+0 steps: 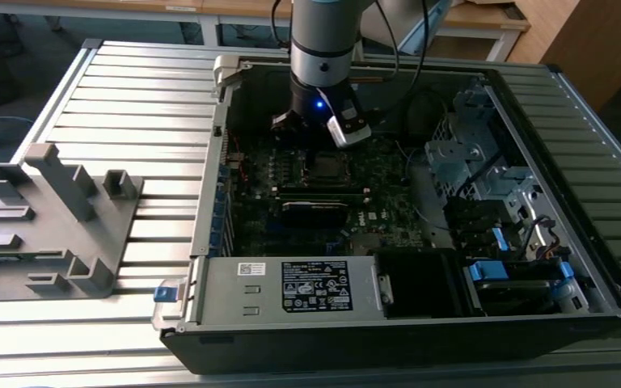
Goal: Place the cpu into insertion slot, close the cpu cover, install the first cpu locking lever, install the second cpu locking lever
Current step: 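Close the cpu cover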
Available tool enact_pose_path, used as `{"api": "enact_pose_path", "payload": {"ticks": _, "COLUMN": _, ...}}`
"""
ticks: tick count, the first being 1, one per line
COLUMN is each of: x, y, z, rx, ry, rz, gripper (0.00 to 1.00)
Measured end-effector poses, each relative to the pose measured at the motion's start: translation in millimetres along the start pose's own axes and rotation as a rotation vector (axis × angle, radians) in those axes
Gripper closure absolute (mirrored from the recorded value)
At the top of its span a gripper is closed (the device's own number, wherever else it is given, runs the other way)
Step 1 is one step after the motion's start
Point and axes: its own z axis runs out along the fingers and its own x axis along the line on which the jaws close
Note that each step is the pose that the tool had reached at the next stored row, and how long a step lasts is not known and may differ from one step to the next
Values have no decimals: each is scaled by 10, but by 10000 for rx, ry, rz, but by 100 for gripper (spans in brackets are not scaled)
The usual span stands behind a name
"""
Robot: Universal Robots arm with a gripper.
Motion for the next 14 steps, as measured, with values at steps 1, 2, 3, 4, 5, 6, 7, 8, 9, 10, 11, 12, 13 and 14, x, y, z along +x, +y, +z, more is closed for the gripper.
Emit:
{"api": "enact_pose_path", "payload": {"ticks": 1, "x": 0, "y": 0, "z": 0, "rx": 0, "ry": 0, "rz": 0, "gripper": 90}}
{"api": "enact_pose_path", "payload": {"ticks": 2, "x": 0, "y": 0, "z": 0, "rx": 0, "ry": 0, "rz": 0, "gripper": 90}}
{"api": "enact_pose_path", "payload": {"ticks": 3, "x": -1, "y": 1, "z": 5, "rx": -1, "ry": -2, "rz": 0, "gripper": 90}}
{"api": "enact_pose_path", "payload": {"ticks": 4, "x": -1, "y": 1, "z": 12, "rx": -1, "ry": -5, "rz": 0, "gripper": 90}}
{"api": "enact_pose_path", "payload": {"ticks": 5, "x": -1, "y": -1, "z": 21, "rx": 1, "ry": -9, "rz": -2, "gripper": 90}}
{"api": "enact_pose_path", "payload": {"ticks": 6, "x": -1, "y": -1, "z": 30, "rx": 1, "ry": -14, "rz": -2, "gripper": 90}}
{"api": "enact_pose_path", "payload": {"ticks": 7, "x": 0, "y": -1, "z": 35, "rx": 3, "ry": -15, "rz": -1, "gripper": 90}}
{"api": "enact_pose_path", "payload": {"ticks": 8, "x": 0, "y": -1, "z": 36, "rx": 5, "ry": -15, "rz": -1, "gripper": 90}}
{"api": "enact_pose_path", "payload": {"ticks": 9, "x": 0, "y": -1, "z": 36, "rx": 6, "ry": -14, "rz": -1, "gripper": 90}}
{"api": "enact_pose_path", "payload": {"ticks": 10, "x": 0, "y": -1, "z": 36, "rx": 6, "ry": -14, "rz": -1, "gripper": 90}}
{"api": "enact_pose_path", "payload": {"ticks": 11, "x": 0, "y": -1, "z": 37, "rx": 5, "ry": -15, "rz": 0, "gripper": 90}}
{"api": "enact_pose_path", "payload": {"ticks": 12, "x": 0, "y": -1, "z": 41, "rx": 2, "ry": -17, "rz": 0, "gripper": 90}}
{"api": "enact_pose_path", "payload": {"ticks": 13, "x": -1, "y": -1, "z": 48, "rx": 0, "ry": -18, "rz": 0, "gripper": 90}}
{"api": "enact_pose_path", "payload": {"ticks": 14, "x": -1, "y": -1, "z": 56, "rx": 2, "ry": -19, "rz": 0, "gripper": 90}}
